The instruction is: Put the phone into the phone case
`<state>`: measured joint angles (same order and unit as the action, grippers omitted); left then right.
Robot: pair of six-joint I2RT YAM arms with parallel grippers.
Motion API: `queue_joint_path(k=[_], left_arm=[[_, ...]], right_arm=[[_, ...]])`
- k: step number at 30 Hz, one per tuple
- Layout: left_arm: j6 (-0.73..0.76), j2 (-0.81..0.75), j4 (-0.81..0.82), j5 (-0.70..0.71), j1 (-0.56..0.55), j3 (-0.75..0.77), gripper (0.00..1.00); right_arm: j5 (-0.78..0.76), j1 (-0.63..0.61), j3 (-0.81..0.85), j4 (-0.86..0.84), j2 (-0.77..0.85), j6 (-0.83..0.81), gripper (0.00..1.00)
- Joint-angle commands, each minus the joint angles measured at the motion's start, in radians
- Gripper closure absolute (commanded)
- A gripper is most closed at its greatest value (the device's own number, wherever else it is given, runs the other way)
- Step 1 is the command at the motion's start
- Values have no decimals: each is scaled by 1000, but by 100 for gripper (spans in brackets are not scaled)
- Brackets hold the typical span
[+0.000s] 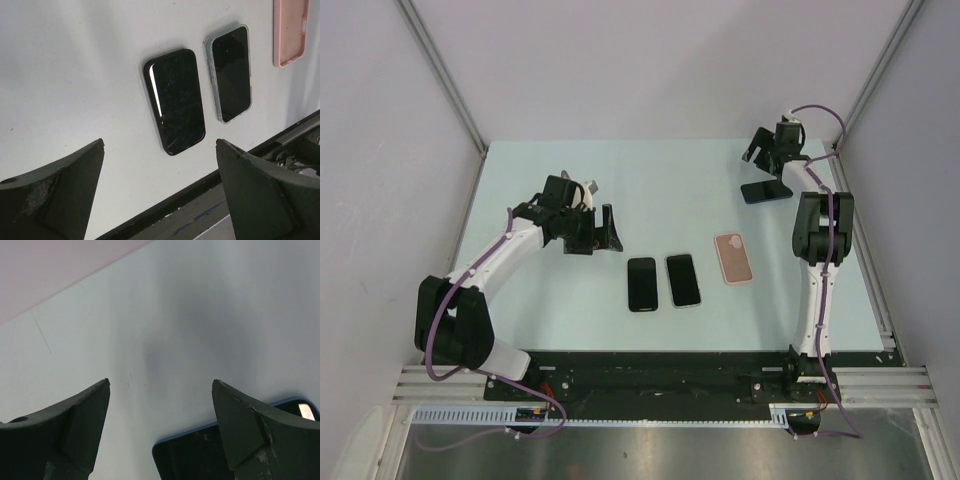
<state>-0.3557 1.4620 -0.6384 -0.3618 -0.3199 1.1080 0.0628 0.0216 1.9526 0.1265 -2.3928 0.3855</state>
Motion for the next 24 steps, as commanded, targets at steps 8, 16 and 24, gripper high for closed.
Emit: queue_joint_path(k=[8, 16, 24], left_arm=[[21, -23, 17, -31, 7, -2, 4], [20, -25, 20, -52, 8, -2, 4], [18, -31, 25, -77, 10, -4, 4]], right_arm=[[-27, -3, 57, 165, -46, 30, 16], [-3, -14, 11, 266, 10, -36, 18], [156, -18, -73, 320, 87, -186, 19]])
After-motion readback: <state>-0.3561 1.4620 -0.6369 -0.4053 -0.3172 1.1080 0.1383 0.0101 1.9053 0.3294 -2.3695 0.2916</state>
